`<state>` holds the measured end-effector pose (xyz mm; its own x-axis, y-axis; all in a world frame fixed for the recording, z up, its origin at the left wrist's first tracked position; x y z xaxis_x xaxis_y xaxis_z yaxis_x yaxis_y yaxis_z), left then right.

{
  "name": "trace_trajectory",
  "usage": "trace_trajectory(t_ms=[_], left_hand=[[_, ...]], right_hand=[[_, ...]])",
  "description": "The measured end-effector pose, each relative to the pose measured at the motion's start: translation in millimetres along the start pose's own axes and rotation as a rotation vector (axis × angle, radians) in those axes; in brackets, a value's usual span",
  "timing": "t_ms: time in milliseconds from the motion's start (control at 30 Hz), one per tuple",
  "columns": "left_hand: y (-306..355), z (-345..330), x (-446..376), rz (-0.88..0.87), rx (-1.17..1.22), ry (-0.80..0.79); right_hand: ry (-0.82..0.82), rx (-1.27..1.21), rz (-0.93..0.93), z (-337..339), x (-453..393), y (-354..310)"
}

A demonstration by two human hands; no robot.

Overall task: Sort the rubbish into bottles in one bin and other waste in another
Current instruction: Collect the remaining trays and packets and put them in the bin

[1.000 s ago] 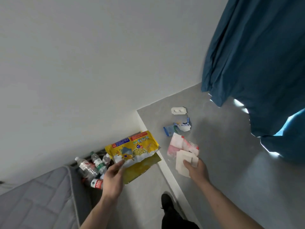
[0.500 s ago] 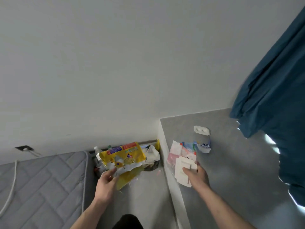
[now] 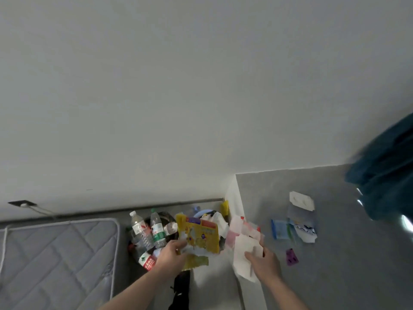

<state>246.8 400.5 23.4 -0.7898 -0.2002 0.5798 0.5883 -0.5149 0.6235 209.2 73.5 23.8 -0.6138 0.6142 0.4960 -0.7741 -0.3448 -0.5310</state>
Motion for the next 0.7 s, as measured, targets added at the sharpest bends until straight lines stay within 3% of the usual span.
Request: trace_trajectory(t_ms=[267, 567, 700], left_hand=[[-5, -71, -133, 0.001, -0.265, -0.205], [-106, -202, -314, 0.222, -0.068, -0.136], [-181, -253, -394, 0.302, -0.002, -0.101]], right_hand=[[-0.051, 0.043, -0.057, -86, -86, -16], [-0.155, 0.113, -0.022, -259, -232, 30], [-0.169, 0.142, 0.005, -327, -283, 64]])
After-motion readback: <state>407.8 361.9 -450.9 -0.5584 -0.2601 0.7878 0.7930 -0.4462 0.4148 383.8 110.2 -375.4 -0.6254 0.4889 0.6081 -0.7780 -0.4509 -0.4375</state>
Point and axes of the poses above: each hand's wrist, its own x-axis away from the middle knuckle, its own z-axis out of the back of the hand, y = z × x, the point moved 8 cm from there along -x, towards the middle knuckle, and after that the axes turned 14 degrees about y, right-handed, at the moved point
